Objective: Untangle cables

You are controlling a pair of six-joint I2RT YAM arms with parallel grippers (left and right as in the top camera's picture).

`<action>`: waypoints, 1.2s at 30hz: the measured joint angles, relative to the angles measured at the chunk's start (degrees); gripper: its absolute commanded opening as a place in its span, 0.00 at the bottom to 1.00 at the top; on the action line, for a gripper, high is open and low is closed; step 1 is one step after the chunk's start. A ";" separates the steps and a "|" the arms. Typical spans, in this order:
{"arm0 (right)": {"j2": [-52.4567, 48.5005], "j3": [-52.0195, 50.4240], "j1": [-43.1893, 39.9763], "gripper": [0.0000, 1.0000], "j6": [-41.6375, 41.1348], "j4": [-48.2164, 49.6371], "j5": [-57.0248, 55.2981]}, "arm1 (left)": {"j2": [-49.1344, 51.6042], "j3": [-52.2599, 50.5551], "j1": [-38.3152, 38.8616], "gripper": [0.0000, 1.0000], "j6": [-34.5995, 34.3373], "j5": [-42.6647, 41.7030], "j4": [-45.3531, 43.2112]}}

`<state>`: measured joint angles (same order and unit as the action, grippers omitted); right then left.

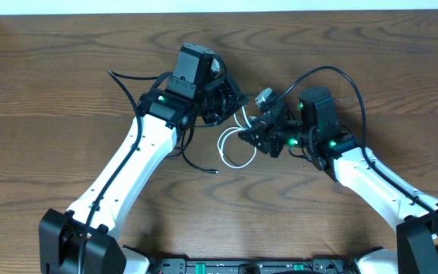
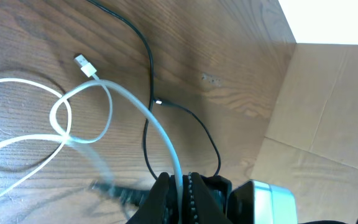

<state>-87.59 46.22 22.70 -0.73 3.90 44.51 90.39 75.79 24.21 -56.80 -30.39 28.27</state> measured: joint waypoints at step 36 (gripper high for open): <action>6.80 23.63 -18.67 0.01 -9.57 -5.90 -22.21 | 0.00 0.00 0.00 0.44 17.86 33.83 26.03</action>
<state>-80.79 69.84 4.03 -10.31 -2.00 22.31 90.39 75.79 24.21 -38.94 3.44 54.30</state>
